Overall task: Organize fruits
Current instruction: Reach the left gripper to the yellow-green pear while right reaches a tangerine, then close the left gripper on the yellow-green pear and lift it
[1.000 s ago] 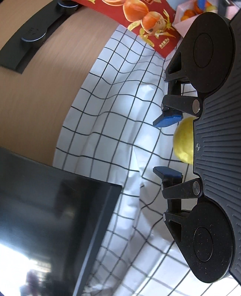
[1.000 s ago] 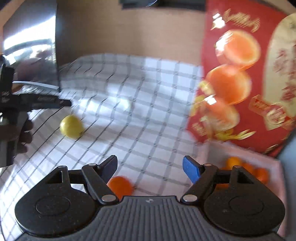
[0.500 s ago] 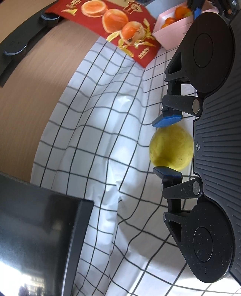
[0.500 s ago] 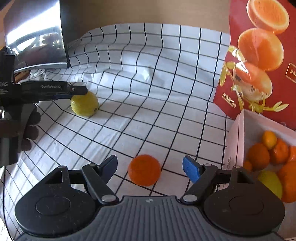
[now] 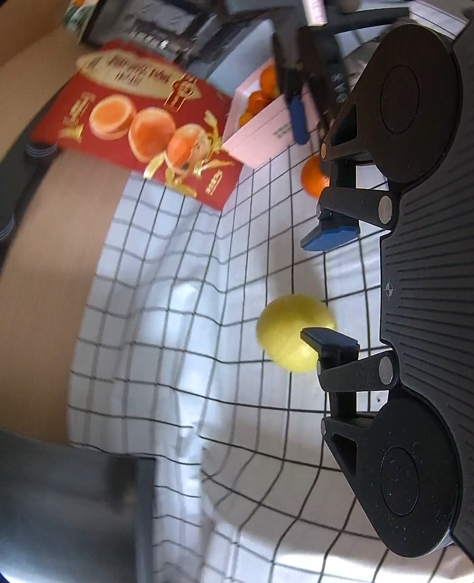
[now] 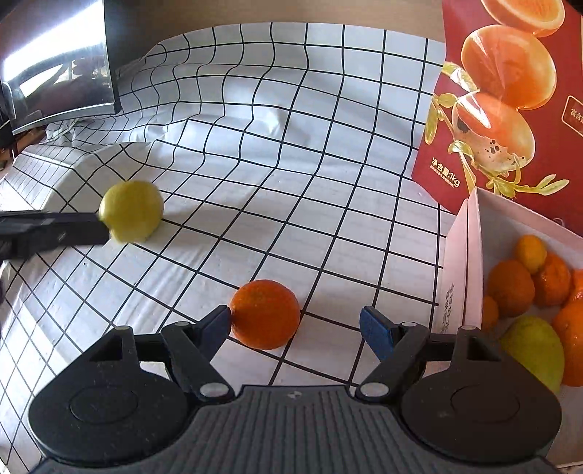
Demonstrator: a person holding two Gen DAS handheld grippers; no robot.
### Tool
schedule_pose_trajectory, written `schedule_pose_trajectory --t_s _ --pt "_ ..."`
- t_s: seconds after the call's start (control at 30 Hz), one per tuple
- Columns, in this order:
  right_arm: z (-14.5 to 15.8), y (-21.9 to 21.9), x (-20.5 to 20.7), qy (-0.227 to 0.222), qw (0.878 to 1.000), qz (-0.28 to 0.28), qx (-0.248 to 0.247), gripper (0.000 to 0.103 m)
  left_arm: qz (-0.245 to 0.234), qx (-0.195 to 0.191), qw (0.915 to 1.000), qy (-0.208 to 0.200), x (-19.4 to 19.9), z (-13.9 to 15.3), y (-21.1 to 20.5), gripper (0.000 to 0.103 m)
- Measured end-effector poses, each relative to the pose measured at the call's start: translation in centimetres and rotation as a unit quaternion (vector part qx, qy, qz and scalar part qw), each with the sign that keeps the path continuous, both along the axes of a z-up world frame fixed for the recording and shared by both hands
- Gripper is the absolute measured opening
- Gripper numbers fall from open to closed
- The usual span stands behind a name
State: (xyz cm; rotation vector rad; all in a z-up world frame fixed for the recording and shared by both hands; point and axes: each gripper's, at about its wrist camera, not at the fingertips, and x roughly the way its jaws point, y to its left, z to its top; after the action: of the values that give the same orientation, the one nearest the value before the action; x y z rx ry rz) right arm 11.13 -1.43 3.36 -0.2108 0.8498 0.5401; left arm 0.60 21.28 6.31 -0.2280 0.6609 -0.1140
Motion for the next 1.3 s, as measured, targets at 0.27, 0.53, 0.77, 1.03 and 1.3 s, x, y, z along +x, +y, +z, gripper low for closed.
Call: schedule_pose_trajectory --t_s 0.27,0.53,0.77,1.03,1.3 --pt "0.0 0.6 -0.6 0.002 1.000 0.011 -0.002 0.078 -0.012 0.046 0.9988 -0.008 0.1 0.2 -2.4 0.051" --pt "-0.6 0.5 -0.5 0.005 1.000 0.011 -0.006 0.078 0.013 0.027 0.9994 -0.018 2.3 0.7 -2.8 0.051" --pt "-0.2 -0.3 -1.8 -0.017 1.000 0.023 -0.007 0.078 -0.040 0.088 0.9953 -0.003 2.1 0.2 -5.6 0.051" --pt "0.0 -1.1 -3.2 -0.019 0.999 0.031 -0.010 0.078 -0.089 0.162 0.9827 -0.001 1.8 -0.6 -8.6 0.053" --pt "-0.2 -2.9 -7.3 -0.025 0.997 0.069 -0.014 0.078 -0.104 0.179 0.9782 0.017 3.7 -0.9 -10.4 0.057"
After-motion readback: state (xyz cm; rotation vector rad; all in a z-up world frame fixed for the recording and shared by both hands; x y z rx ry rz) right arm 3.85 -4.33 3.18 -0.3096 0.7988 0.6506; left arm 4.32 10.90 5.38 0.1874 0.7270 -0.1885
